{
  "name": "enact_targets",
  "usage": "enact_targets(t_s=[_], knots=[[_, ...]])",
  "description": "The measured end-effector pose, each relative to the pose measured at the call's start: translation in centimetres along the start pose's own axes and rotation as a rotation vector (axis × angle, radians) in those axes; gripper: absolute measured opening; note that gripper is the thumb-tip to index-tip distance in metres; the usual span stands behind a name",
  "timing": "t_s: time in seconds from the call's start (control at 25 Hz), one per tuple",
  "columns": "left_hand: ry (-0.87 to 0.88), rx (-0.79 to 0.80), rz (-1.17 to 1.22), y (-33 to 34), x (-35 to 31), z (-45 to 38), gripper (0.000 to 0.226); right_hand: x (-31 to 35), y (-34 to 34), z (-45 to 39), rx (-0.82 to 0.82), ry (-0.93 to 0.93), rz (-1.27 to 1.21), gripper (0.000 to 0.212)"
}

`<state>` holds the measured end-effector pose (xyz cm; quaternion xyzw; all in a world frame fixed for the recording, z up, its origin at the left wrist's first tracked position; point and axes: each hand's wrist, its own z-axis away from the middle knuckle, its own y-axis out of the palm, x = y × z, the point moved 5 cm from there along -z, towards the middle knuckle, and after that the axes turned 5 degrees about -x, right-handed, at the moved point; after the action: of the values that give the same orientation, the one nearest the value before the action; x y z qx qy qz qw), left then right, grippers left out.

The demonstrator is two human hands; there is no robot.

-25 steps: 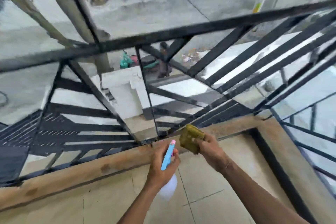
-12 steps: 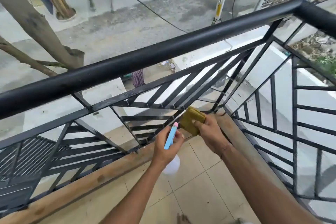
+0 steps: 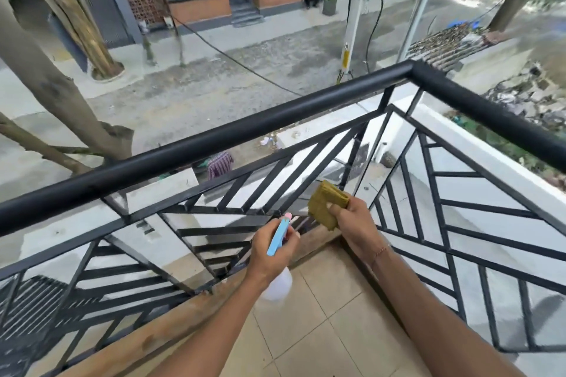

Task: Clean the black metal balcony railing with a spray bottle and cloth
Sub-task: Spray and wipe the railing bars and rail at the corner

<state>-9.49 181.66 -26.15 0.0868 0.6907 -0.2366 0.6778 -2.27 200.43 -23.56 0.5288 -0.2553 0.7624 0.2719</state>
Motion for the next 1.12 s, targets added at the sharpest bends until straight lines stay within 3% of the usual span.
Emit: enact_targets(t_s=[0.28,0.64,0.8,1.12], knots=[[0.050,0.096,0.022,5.0,-5.0,-5.0,0.013,3.7,-3.8,-2.6,-0.126,-0.035,0.002,0.028],[0.095,0.170,0.055,10.6,-11.7,-14.4,0.015,9.0,-8.9,-7.6,-0.351,-0.022,-0.029,0.026],[0.058,0.133,0.079,11.7,-13.8,-15.9,0.021,10.5,-10.3,-8.7,-0.404,-0.058,-0.002,0.021],[0.031,0.022,0.099,14.7,-16.1,-17.7,0.025,11.8,-12.3,-10.5,-0.358,-0.043,-0.011,0.019]])
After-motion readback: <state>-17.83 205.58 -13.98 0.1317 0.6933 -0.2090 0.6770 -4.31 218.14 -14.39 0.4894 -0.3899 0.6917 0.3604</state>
